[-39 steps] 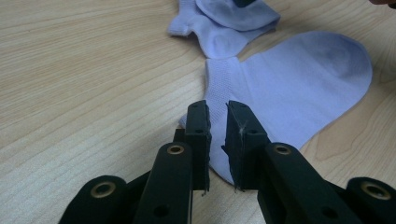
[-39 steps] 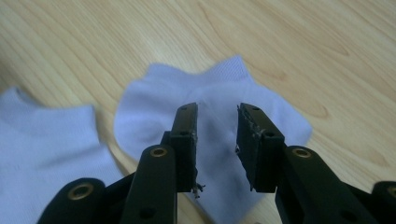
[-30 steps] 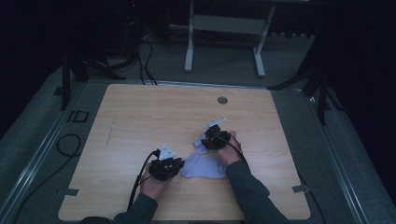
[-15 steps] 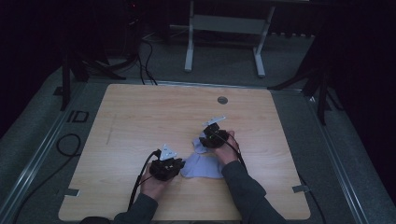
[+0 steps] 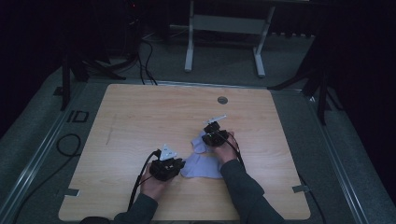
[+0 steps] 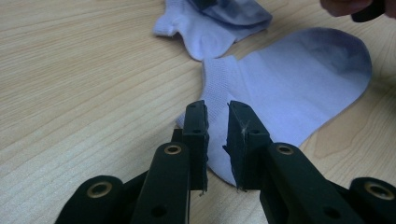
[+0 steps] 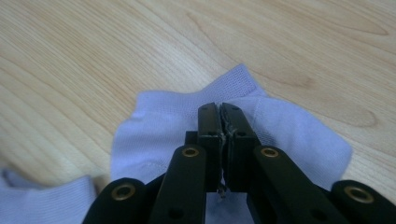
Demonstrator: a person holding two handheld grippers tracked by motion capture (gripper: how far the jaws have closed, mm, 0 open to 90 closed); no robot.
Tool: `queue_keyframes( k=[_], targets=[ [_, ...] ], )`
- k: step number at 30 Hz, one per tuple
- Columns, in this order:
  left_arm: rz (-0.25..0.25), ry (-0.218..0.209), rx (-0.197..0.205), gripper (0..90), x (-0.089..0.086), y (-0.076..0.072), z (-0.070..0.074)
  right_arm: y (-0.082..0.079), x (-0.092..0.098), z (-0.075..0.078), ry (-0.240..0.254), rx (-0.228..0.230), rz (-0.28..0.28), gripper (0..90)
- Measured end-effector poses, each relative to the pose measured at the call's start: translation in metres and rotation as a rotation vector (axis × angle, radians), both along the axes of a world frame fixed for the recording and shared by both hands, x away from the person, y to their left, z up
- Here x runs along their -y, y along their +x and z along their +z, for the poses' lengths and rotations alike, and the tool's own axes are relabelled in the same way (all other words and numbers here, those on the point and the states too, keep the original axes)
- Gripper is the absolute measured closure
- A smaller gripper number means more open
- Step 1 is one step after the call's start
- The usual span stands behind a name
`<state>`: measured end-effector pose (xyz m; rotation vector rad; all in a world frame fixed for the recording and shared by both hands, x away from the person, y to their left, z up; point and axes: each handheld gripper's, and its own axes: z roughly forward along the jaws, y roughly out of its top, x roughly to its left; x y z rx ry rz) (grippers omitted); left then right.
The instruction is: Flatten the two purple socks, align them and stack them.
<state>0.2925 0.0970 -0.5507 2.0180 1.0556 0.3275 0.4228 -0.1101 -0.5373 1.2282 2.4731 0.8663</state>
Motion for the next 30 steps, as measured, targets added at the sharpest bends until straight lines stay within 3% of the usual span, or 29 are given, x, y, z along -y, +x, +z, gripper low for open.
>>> queue_keyframes(
  k=[6, 13, 21, 26, 30],
  targets=[
    [-0.001, 0.002, 0.002, 77.5, 0.000, 0.000, 0.001, -0.006, 0.013, 0.019, 0.051, 0.034, -0.006, 87.5],
    [-0.001, 0.004, 0.001, 77.4, 0.000, 0.000, 0.000, -0.008, 0.044, 0.037, 0.110, 0.049, -0.057, 87.4],
    [0.002, 0.002, -0.003, 77.2, 0.000, 0.000, 0.000, -0.009, 0.074, 0.031, 0.113, 0.027, -0.113, 87.1],
    [0.003, 0.002, -0.003, 77.2, -0.001, 0.000, 0.000, -0.012, 0.079, 0.031, 0.115, 0.028, -0.119, 87.1],
    [0.007, -0.004, -0.001, 77.2, -0.001, 0.000, 0.000, -0.014, 0.081, 0.032, 0.082, 0.038, -0.122, 86.7]
  ],
)
